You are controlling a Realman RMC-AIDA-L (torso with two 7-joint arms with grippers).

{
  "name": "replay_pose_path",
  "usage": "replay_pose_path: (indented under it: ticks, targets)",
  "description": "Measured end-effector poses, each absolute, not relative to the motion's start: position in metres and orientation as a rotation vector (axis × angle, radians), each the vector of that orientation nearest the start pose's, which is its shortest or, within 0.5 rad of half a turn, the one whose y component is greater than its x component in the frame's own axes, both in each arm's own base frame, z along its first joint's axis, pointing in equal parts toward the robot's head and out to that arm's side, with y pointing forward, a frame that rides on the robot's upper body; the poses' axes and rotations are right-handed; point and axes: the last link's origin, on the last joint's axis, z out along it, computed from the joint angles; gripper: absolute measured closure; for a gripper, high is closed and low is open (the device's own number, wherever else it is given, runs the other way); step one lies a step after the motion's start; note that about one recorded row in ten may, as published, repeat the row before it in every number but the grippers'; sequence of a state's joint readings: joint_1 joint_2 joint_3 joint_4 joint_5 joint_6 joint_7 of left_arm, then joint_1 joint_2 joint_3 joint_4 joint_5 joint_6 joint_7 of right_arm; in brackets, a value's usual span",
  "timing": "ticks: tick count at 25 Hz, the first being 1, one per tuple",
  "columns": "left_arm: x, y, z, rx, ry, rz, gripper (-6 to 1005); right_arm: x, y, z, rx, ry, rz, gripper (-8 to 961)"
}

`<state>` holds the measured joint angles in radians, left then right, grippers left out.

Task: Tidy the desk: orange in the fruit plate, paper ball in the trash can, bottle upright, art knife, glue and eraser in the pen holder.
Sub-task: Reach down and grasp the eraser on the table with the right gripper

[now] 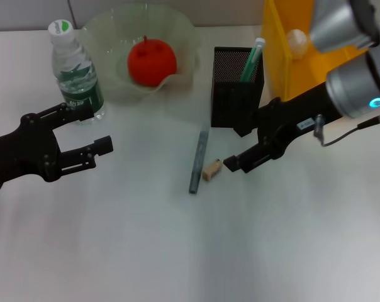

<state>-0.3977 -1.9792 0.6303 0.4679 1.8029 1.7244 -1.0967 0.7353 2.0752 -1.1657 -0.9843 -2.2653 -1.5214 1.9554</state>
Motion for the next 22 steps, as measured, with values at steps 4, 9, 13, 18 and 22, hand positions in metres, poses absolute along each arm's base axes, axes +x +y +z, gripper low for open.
replay_pose_path:
  ticks: [4,9,13,18,22]
  targets:
    - [-0.303,0.284,0.031,-2.583,-0.499,-0.939,194,0.166,0.372,-0.034,-3.014,0.464,-0.127,123]
    - [-0.307,0.282,0.023,-2.624,-0.519,-0.877,195,0.169,0.371,-0.050,-3.008,0.385,-0.196,116]
    - [-0.312,0.282,0.020,-2.650,-0.538,-0.810,195,0.171,0.370,-0.060,-3.013,0.345,-0.216,118]
    - [-0.318,0.284,0.023,-2.647,-0.540,-0.751,196,0.171,0.370,-0.072,-3.005,0.293,-0.228,120]
    - [-0.320,0.285,0.023,-2.638,-0.543,-0.732,196,0.172,0.370,-0.080,-2.996,0.272,-0.242,122]
